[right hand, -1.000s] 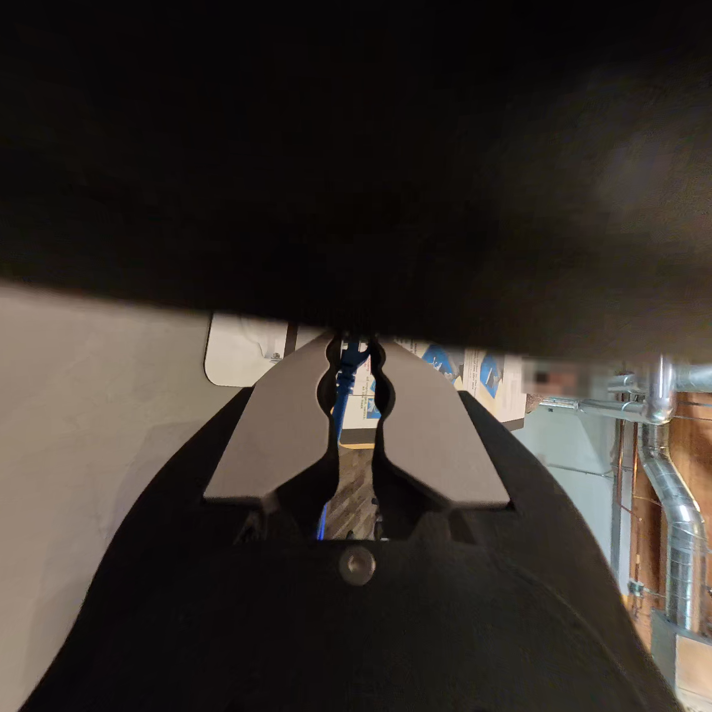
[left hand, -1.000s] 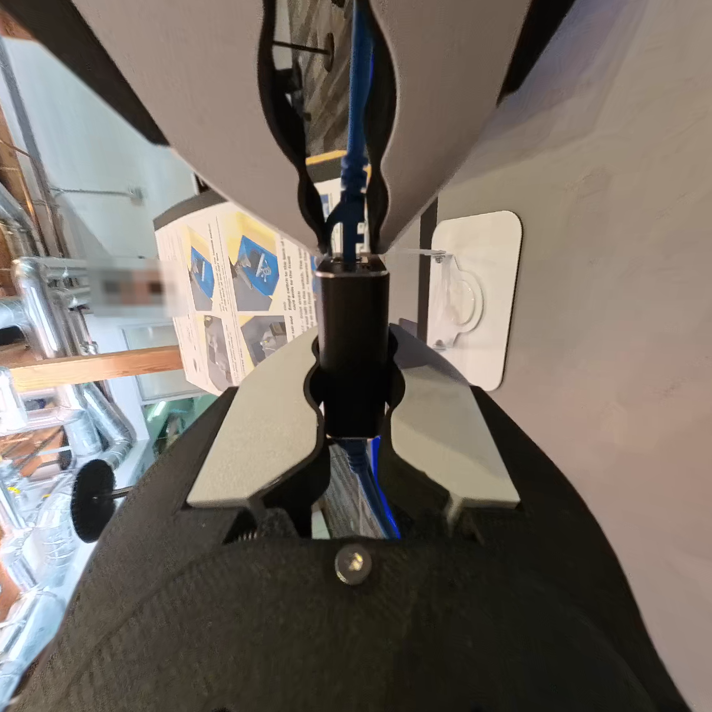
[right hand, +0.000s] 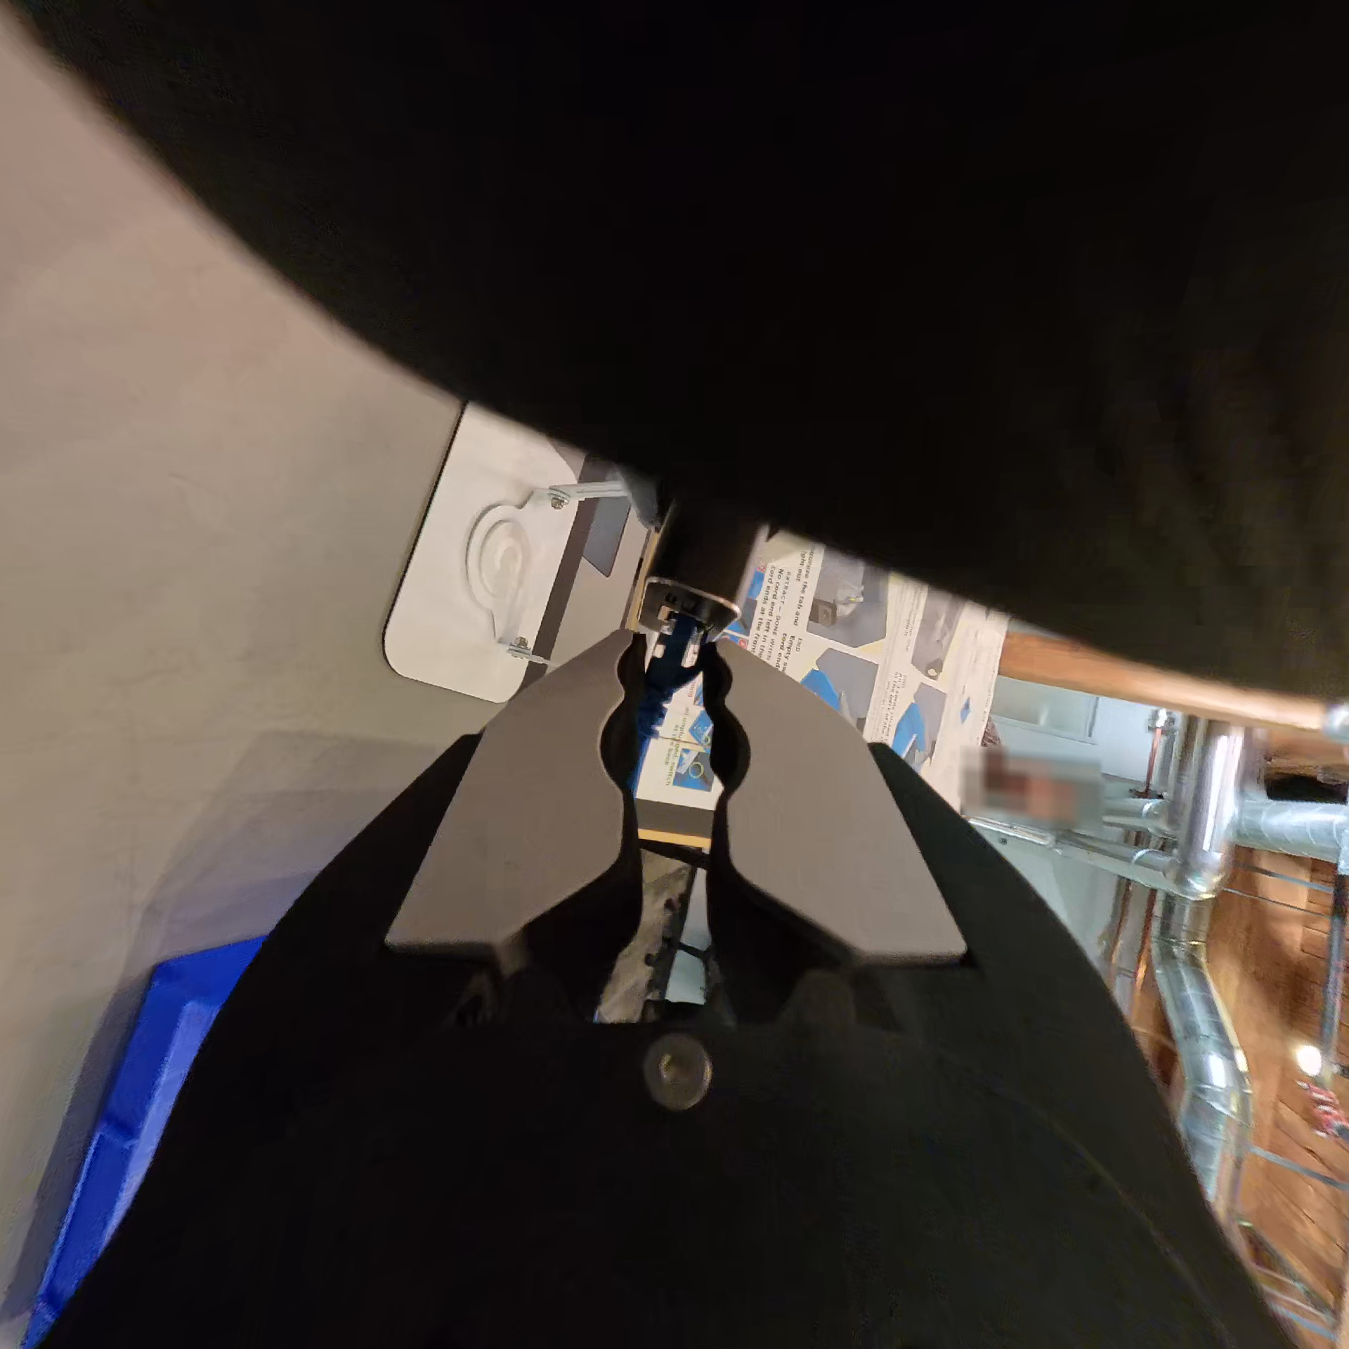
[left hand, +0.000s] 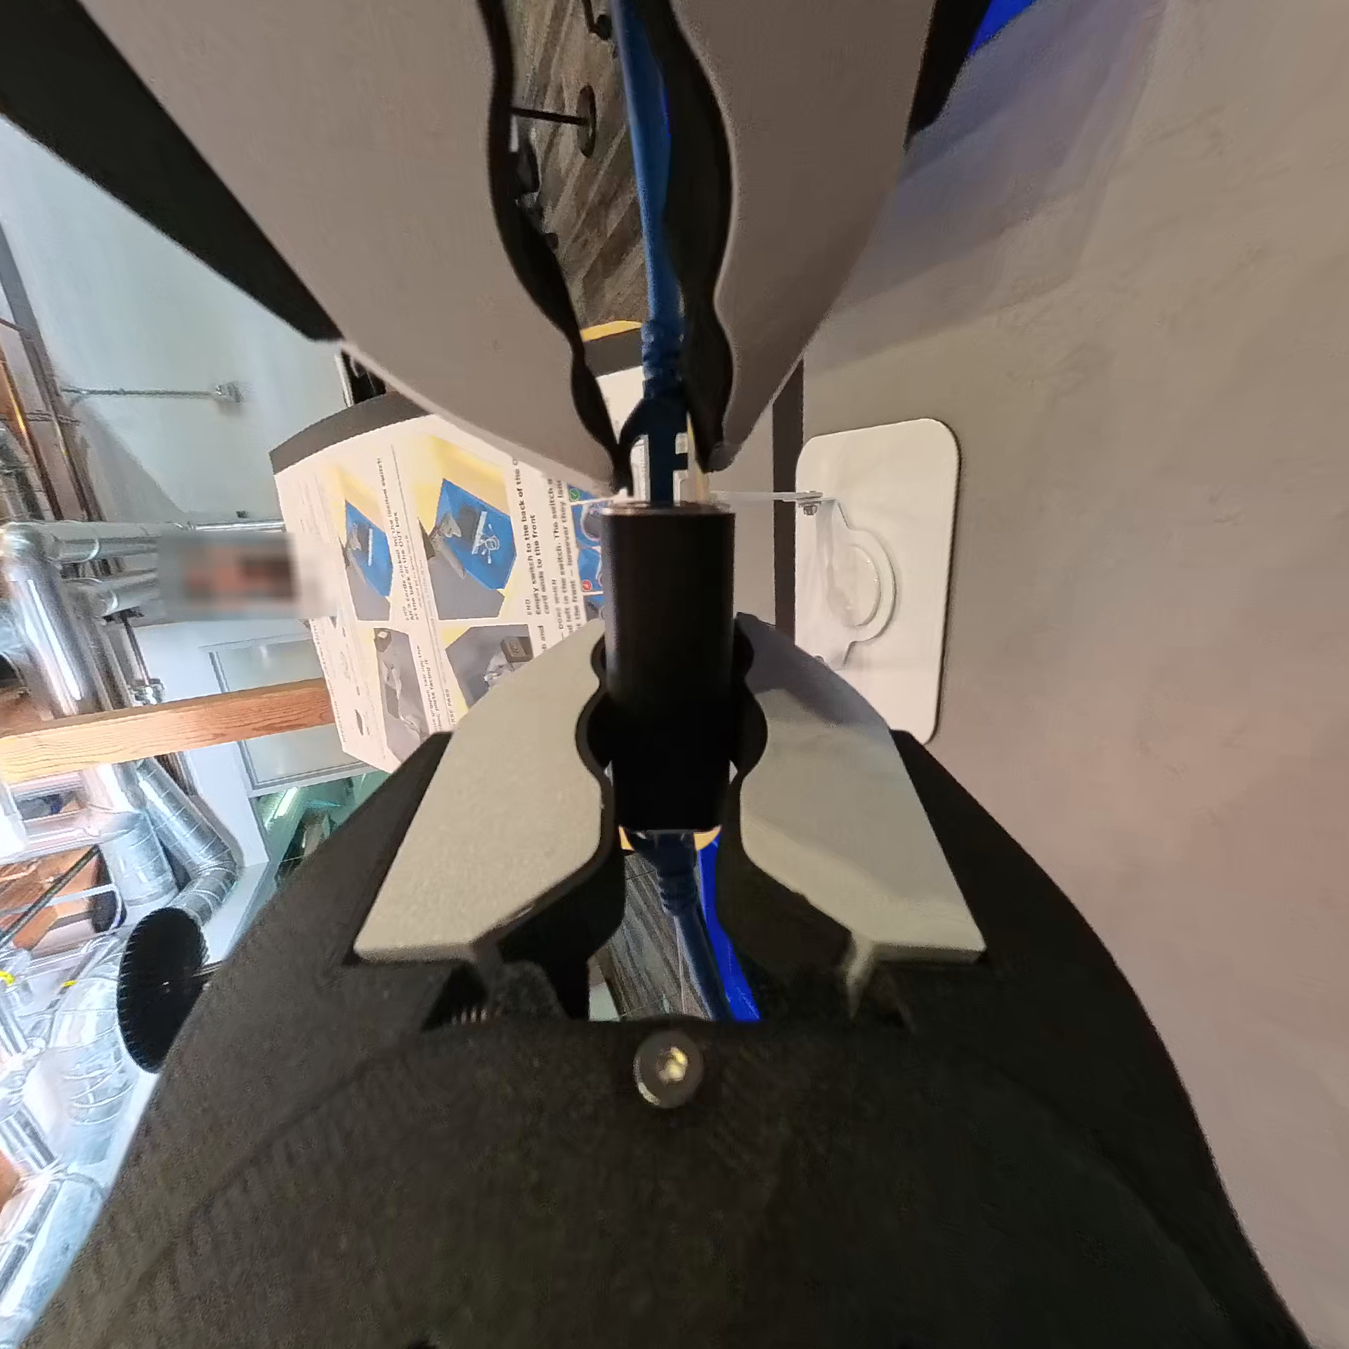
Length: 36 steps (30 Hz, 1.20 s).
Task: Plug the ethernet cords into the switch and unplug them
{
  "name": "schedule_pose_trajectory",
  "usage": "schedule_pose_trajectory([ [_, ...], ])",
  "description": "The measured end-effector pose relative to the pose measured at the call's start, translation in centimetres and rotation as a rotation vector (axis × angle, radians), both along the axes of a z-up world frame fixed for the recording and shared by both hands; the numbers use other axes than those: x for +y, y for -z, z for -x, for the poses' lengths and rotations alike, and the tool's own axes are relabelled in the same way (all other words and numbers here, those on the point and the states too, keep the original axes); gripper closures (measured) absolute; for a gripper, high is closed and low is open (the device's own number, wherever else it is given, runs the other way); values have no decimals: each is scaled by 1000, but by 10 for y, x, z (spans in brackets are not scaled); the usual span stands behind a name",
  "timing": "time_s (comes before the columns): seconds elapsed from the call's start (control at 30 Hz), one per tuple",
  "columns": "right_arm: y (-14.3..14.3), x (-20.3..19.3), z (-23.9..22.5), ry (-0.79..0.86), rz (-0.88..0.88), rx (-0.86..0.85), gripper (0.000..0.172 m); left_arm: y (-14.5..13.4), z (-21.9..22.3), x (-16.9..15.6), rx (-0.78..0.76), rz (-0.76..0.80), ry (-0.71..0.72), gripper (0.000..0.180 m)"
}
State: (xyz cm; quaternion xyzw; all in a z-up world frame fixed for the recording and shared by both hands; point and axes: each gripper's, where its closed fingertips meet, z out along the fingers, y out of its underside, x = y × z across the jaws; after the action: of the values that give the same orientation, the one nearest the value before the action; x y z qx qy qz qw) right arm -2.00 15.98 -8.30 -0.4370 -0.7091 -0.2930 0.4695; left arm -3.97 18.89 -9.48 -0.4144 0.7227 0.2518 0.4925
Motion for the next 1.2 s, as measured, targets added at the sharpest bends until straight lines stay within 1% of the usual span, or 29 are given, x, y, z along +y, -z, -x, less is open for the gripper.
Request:
schedule_pose_trajectory([
  [0.1, -5, -1, 2, -8, 5, 20, 155, -5, -2, -1, -9, -4, 6, 153],
  [0.17, -6, 0, 2, -10, 3, 44, 156, -6, -2, -2, -8, 0, 10, 153],
  [0.47, 2, -5, -1, 20, 56, 59, 161, 2, -6, -6, -17, 58, 45, 153],
  [0.6, 7, -6, -3, 19, 82, 65, 161, 10, -13, -9, -24, 77, 86, 153],
  [0.8, 0, -8, -6, 42, 36, 71, 160, -2, -13, -7, -53, 1, 81, 153],
  [1.0, -21, -12, -1, 44, -36, 115, 160, -23, -8, -9, -100, -20, 69, 152],
  [1.2, -24, -10, -1, 91, -65, 106, 160, -23, -11, -6, -99, 6, 57, 153],
])
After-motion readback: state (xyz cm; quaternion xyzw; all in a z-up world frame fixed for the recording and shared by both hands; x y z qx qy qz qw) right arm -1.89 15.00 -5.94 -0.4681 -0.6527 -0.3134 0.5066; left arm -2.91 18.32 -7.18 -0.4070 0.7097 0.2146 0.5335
